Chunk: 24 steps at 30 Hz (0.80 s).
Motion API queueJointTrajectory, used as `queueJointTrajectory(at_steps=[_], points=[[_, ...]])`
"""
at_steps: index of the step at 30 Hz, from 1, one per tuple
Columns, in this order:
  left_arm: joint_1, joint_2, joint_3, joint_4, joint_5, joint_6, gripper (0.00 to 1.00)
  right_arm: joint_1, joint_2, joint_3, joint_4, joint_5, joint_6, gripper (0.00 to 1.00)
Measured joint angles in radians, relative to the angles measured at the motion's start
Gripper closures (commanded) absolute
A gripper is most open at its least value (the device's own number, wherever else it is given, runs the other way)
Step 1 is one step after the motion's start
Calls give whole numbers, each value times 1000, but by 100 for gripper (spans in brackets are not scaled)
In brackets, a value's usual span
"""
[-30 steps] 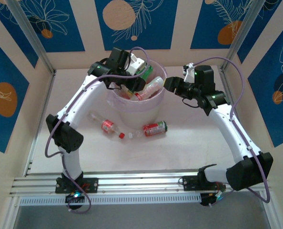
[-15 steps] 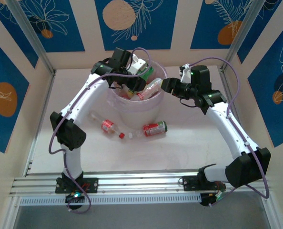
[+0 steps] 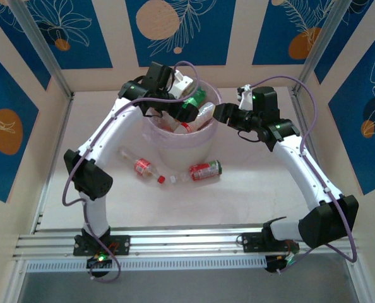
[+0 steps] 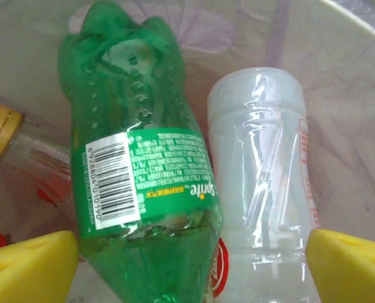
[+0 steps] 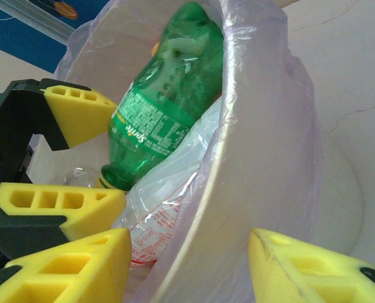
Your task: Put the plastic bottles in the bin
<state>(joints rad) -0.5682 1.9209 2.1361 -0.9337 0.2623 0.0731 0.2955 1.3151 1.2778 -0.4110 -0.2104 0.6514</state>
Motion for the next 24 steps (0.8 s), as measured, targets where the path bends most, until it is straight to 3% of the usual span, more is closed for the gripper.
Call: queueJointTrajectory(at_steps=[7, 16, 19, 24], points=[[0, -105, -42, 13, -10, -19, 11, 0, 0, 0, 0, 0, -7, 48], [19, -395, -237, 29, -150, -76, 7, 0, 0, 0, -1, 1, -16, 48], [77, -527, -355, 31, -193, -123, 3, 3, 0, 0, -1, 1, -18, 48], [280, -737, -618, 58, -204, -246, 0, 6, 0, 0, -1, 0, -22, 47]])
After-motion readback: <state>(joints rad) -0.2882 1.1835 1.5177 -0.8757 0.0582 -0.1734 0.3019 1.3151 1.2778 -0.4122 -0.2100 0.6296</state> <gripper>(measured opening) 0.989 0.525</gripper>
